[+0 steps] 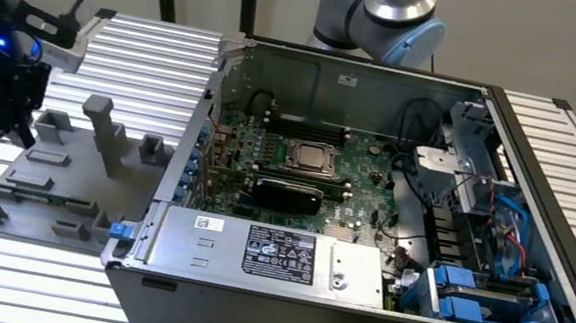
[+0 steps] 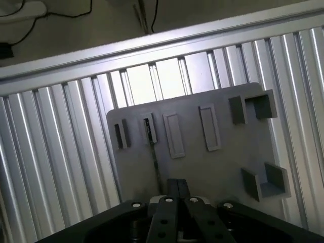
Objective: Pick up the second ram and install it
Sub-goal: 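Pick up the second ram and move it above second insertion slot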
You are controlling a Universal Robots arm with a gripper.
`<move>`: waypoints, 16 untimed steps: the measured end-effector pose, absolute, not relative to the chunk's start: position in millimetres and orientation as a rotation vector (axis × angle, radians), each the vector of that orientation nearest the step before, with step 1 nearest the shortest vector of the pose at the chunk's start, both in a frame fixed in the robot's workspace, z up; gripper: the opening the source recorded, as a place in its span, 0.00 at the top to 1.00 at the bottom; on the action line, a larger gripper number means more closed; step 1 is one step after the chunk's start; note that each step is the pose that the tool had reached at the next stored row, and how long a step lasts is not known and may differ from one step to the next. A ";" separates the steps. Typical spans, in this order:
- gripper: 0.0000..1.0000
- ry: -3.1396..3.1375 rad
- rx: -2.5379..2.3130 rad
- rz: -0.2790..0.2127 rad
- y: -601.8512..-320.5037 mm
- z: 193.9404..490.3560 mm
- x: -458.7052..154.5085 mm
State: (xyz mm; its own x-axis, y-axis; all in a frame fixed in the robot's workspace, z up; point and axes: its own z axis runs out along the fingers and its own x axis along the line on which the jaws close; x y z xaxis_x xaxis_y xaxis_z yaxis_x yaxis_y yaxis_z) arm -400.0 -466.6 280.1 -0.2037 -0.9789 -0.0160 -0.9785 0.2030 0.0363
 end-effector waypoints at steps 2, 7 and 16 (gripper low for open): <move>1.00 -2.400 2.009 -0.059 -466.6 278.9 -400.0; 1.00 -2.346 2.067 -0.055 -466.7 273.4 -399.8; 1.00 -2.290 2.122 -0.046 -468.1 259.0 -395.7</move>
